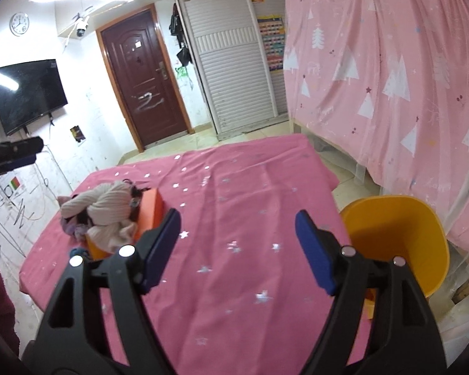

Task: Collect trash
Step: 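Move both tools back over the pile on the table, then grasp the cream knit scarf with the right tool while the left tool grasps the lilac cloth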

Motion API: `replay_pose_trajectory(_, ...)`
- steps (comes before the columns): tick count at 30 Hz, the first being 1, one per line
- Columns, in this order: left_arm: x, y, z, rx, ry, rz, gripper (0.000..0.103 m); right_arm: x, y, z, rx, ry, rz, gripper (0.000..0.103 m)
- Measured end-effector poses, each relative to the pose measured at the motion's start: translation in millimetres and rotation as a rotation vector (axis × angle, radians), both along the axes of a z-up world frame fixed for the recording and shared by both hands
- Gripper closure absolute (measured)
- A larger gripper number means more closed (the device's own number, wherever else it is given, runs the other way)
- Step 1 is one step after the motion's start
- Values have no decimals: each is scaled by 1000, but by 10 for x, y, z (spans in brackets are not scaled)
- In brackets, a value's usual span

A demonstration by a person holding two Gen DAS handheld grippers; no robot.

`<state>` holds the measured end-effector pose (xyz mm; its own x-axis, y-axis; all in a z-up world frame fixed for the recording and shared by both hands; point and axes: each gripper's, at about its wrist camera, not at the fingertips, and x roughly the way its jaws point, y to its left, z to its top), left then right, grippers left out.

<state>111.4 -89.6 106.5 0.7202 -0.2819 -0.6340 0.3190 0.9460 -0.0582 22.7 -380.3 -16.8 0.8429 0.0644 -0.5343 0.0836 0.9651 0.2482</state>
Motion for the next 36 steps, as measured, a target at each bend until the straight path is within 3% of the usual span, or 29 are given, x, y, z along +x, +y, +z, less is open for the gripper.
replay_pose_trajectory(9,176,592,-303,21,47,70,28,293,448,62,-31,33,85,30)
replay_pose_trajectory(21,357,1191,-819,-20,173,144,28,547,1057,171,-80,38,231,30)
replay_pose_trajectory(28,359,1250,-1020,-62,227,49,28,672,1297,203,-89,44,290,30)
replay_pose_trajectory(32,317,1086,-1099,-17,214,-19,28,770,1376,177,-108,66,294,30)
replay_pose_trajectory(36,336,934,-1154,21,198,-46,28,816,1387,143,-99,82,301,22)
